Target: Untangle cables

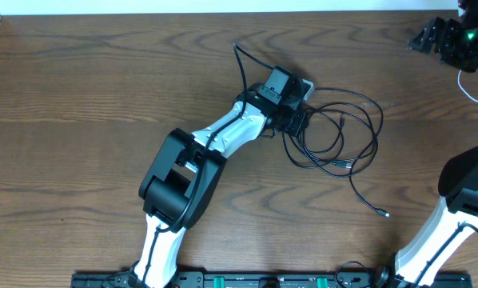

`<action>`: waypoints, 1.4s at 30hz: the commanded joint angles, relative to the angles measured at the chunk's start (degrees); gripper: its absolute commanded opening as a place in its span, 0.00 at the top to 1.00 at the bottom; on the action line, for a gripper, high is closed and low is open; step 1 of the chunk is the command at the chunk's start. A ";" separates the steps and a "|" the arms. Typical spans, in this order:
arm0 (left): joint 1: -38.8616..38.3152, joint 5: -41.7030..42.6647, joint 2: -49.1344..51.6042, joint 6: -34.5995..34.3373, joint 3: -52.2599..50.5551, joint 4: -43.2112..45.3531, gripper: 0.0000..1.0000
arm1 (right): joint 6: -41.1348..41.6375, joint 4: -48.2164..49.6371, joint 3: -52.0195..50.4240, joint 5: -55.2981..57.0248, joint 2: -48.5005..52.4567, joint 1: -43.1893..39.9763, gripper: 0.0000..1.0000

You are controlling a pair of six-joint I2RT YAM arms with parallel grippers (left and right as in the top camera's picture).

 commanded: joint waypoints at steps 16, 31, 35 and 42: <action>3.96 -1.92 -21.92 0.17 4.39 -6.64 0.93 | -0.90 -0.11 -0.39 0.22 0.33 2.19 0.15; 4.00 -18.62 -49.13 0.24 4.39 1.53 0.93 | -4.81 -0.96 -0.42 -3.91 0.33 10.99 0.12; 4.00 -22.69 -50.38 0.22 4.39 3.50 0.93 | -12.72 -1.90 -0.39 -14.64 0.31 12.70 0.13; 4.48 -22.71 -50.12 0.22 4.39 3.61 0.93 | -22.38 -6.29 -0.39 -26.43 0.31 14.43 0.12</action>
